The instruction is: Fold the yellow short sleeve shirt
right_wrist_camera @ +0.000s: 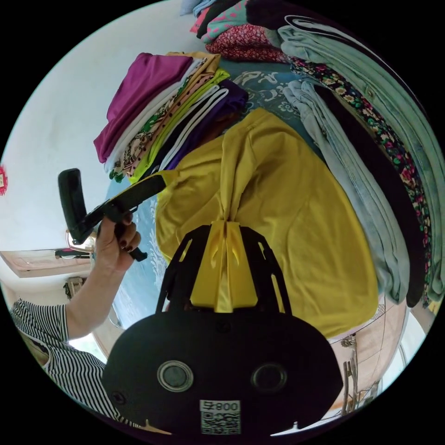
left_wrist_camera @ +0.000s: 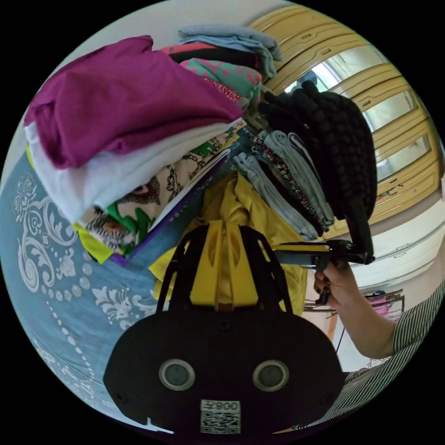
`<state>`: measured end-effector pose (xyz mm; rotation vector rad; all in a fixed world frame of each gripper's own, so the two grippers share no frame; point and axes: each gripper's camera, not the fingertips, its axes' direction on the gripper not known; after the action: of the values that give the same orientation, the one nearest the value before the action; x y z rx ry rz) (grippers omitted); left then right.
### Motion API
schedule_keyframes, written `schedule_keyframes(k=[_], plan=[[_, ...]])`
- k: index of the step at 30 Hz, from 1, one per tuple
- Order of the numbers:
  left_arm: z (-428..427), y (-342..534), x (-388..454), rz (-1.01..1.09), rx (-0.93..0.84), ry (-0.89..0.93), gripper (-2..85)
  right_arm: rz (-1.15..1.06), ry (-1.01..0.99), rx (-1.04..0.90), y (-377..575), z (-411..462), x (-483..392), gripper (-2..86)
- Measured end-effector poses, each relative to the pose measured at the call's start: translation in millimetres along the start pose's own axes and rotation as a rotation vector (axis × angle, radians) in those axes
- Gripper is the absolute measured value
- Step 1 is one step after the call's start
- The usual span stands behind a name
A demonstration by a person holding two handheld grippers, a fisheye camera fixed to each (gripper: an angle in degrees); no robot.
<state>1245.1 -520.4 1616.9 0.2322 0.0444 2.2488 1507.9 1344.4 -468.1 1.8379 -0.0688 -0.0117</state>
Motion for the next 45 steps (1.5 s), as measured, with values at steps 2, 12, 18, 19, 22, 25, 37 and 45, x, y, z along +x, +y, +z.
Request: schedule_keyframes(k=[2,12,18,19,22,25,37,45], plan=[[-43,-5,12,-0.009,0.038,0.042,1.0,-0.019,0.019,0.001,11,-6,-12,0.5],[-251,7,41,-0.048,0.209,0.201,0.8,-0.143,-0.201,0.123,90,-65,-81,0.1],[-402,45,48,-0.071,0.328,0.239,0.8,-0.31,-0.408,0.173,155,-91,-161,0.1],[-433,56,49,-0.075,0.353,0.238,0.7,-0.351,-0.454,0.183,169,-94,-179,0.1],[-508,86,52,-0.083,0.404,0.216,0.7,-0.453,-0.554,0.192,204,-100,-224,0.0],[-573,123,65,-0.082,0.418,0.183,0.6,-0.55,-0.61,0.175,246,-103,-267,0.0],[-726,272,178,-0.404,0.408,0.001,0.4,-0.673,-0.634,-0.059,431,-163,-354,0.0],[-773,185,224,-0.386,0.425,0.004,1.6,-0.649,-0.61,-0.036,483,-223,-339,0.0]])
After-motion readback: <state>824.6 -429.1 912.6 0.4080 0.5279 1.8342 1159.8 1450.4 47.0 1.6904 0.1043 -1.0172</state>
